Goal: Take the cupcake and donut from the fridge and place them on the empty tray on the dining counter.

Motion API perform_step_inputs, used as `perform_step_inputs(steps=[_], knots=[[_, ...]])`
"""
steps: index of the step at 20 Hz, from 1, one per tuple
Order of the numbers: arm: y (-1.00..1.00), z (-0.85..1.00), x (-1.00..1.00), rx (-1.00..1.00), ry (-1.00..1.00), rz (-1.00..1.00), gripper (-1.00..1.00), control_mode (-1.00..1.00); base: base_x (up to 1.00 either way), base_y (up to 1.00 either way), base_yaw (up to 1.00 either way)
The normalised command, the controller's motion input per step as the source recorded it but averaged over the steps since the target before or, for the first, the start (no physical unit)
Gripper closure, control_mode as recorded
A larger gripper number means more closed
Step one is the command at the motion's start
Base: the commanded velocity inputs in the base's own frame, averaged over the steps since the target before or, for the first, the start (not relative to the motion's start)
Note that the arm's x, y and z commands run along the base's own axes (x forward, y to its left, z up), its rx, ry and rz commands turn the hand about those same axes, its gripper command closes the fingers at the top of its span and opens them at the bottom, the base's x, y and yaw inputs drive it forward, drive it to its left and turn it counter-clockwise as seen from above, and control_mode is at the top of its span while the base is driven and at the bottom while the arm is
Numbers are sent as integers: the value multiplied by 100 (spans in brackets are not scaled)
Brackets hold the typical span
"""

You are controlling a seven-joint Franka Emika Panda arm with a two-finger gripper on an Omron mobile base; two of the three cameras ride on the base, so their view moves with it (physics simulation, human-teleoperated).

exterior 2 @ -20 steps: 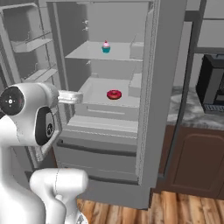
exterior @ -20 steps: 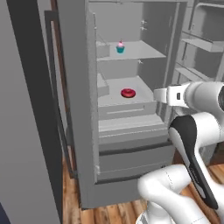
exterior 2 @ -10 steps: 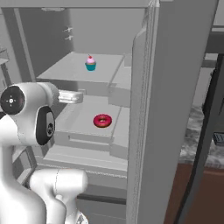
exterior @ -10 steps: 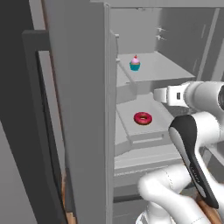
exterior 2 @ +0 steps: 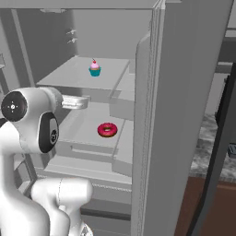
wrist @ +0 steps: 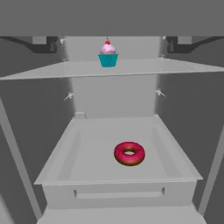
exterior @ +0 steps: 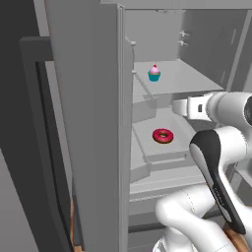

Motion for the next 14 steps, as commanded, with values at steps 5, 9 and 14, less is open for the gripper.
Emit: perform_step_inputs(steps=[5,9,14], knots=[[0,10,19,0,9,2,-100,-100,0,0,0],[-3,44,2,0,6,5,-100,-100,0,0,0],[11,52,16,-3,4,1,-100,-100,0,0,0]])
